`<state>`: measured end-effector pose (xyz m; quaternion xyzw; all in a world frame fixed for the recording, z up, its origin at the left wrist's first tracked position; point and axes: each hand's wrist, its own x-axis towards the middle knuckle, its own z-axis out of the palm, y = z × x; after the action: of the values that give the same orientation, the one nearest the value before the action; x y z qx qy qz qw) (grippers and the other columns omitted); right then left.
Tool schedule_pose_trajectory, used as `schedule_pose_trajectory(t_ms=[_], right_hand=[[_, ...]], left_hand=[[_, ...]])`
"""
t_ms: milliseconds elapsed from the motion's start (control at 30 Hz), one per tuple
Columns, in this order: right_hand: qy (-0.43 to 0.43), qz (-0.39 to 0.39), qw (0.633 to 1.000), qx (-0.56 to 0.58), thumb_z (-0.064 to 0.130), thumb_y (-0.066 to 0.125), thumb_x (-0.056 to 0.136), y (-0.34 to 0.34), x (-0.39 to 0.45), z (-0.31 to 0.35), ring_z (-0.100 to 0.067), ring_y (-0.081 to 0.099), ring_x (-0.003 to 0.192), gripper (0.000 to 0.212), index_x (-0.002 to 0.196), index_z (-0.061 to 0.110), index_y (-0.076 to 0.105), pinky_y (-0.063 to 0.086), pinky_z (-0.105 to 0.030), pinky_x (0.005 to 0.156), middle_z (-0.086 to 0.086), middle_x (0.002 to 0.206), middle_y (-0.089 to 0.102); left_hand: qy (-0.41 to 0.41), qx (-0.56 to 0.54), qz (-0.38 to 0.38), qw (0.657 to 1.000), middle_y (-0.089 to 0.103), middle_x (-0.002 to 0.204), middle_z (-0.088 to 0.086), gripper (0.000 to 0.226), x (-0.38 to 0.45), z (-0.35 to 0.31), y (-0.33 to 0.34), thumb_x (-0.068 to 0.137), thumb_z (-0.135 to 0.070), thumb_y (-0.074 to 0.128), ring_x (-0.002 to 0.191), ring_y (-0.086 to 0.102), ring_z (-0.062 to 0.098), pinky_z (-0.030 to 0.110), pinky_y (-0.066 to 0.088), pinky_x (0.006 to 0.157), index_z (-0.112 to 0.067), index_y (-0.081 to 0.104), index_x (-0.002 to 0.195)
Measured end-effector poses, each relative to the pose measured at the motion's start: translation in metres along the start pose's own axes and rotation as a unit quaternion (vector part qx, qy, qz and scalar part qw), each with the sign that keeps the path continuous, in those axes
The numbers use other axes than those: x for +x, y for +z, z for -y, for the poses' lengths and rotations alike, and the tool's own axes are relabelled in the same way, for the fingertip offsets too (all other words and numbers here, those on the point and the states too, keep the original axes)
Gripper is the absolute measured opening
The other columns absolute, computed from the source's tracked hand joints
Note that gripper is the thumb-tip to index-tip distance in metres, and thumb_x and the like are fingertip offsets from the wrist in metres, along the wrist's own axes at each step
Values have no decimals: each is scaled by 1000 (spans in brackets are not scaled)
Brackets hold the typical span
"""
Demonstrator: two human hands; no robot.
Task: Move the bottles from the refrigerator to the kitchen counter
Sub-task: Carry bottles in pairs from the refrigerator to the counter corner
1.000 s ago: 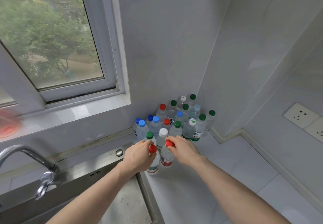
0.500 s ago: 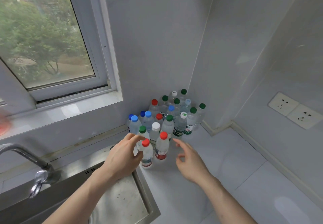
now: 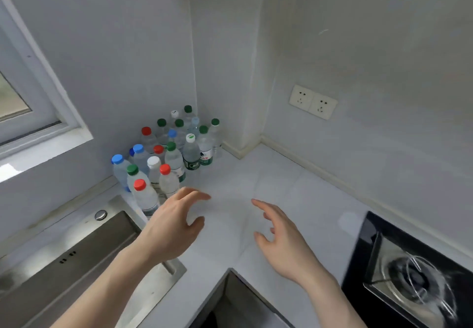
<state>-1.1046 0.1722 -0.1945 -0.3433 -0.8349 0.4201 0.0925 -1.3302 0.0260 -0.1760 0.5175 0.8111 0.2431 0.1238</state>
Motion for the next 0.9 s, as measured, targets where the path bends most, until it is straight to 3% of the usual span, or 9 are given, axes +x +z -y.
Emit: schedule_pose_trajectory(t_ms=[367,433,567,667,767,900], right_hand=[[130,-168,977,11,14,59,97,-67,-200,-60,12,35,140,69,153,48,35,33,-25,122,35,152,33],[151,-201,968,13,14,60,97,-77,-238,-69,10,36,140,70,153,48,35,34,-23,120,36,152,33],[204,-263,943,32,16,60,98,-89,-308,-88,17,35,137,69,151,54,34,34,-6,107,49,145,30],[237,-311,920,30,17,61,98,-97,-347,-97,20,34,134,67,151,50,36,31,-11,113,43,148,32],[278,-363,888,51,19,61,98,-106,-385,-107,20,34,134,64,151,47,38,31,-13,115,36,152,33],[341,-425,836,67,24,59,101,-112,-430,-110,27,50,96,61,152,48,36,44,-17,104,33,156,29]], left_hand=[[198,-39,129,971,46,136,-26,47,-33,-165,79,94,-27,63,122,52,4,15,35,91,-41,52,138],[235,-49,162,957,43,134,-29,47,-44,-196,100,95,-26,63,117,51,3,14,37,87,-42,52,137],[309,-60,219,923,44,135,-28,47,-62,-256,137,95,-25,62,117,50,2,11,37,91,-42,51,137],[357,-51,249,899,46,136,-26,48,-66,-295,158,95,-25,64,120,49,1,0,27,93,-38,52,140],[416,-48,281,863,45,136,-29,50,-65,-338,182,94,-27,66,124,49,-1,4,28,99,-38,51,141],[495,-55,324,804,41,137,-35,49,-63,-394,210,95,-31,66,130,43,-7,11,31,105,-43,49,140]])
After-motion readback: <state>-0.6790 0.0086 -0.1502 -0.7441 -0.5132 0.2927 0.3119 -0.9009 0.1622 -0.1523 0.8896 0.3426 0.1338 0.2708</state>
